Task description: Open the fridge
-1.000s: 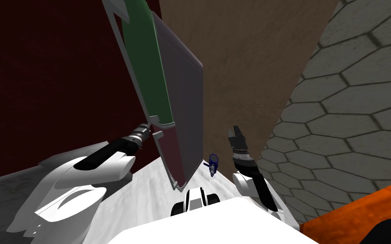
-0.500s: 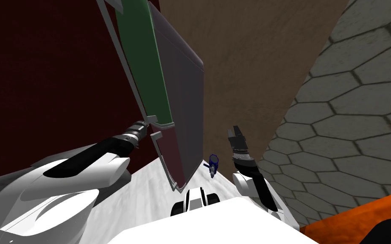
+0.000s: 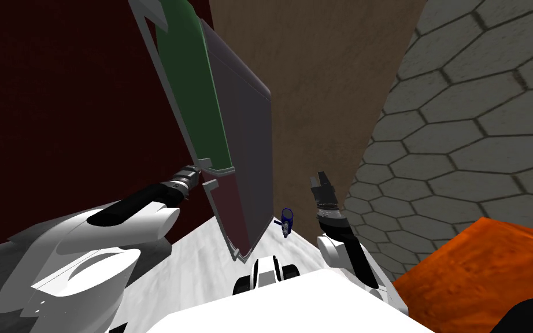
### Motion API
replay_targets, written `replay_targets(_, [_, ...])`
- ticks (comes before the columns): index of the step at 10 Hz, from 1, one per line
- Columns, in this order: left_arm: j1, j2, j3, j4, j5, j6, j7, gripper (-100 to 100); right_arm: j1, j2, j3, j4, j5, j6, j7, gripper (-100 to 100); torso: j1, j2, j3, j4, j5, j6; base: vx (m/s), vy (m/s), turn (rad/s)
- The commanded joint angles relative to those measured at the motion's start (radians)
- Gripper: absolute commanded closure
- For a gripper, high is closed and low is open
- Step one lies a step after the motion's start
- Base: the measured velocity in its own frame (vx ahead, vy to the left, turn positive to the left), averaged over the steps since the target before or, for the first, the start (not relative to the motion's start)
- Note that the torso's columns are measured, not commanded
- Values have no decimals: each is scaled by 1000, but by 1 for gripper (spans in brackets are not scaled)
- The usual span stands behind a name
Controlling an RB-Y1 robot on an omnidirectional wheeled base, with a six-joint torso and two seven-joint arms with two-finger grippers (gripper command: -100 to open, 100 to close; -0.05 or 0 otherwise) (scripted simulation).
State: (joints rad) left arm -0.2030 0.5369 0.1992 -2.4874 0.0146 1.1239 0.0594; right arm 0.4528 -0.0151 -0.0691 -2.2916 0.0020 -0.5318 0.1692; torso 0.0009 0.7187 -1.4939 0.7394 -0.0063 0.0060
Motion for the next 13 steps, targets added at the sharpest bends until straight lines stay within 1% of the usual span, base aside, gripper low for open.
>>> replay_targets(1, [-12, 2, 6, 20, -6, 4, 0, -100, 0, 0, 0, 0, 0, 0, 0, 0, 2, -3, -2, 0, 0, 0, -47, 7, -15])
replay_targets(2, [-12, 2, 7, 21, -6, 7, 0, 100, 0, 0, 0, 0, 0, 0, 0, 0, 0, -1, 1, -4, 3, -2, -32, -2, 36])
replay_targets(6, [-12, 2, 9, 12, -7, 6, 0, 100, 0, 0, 0, 0, 0, 0, 0, 0, 0, 9, 11, -6, 7, -3, -18, -2, 21])
replay_targets(7, [-25, 10, 22, 10, -7, 34, 0, -100, 0, 0, 0, 0, 0, 0, 0, 0, 0, 11, 12, -6, 7, -3, 6, -35, 39])
replay_targets(10, [-54, 27, 50, 9, -6, 98, 0, -100, 0, 0, 0, 0, 0, 0, 0, 0, -3, 8, 7, 2, 0, -2, 38, -83, 56])
replay_targets(13, [-84, 44, 79, 12, -4, 165, 0, -100, 0, 0, 0, 0, 0, 0, 0, 0, 1, 4, 3, 1, 1, -1, 64, -70, 47])
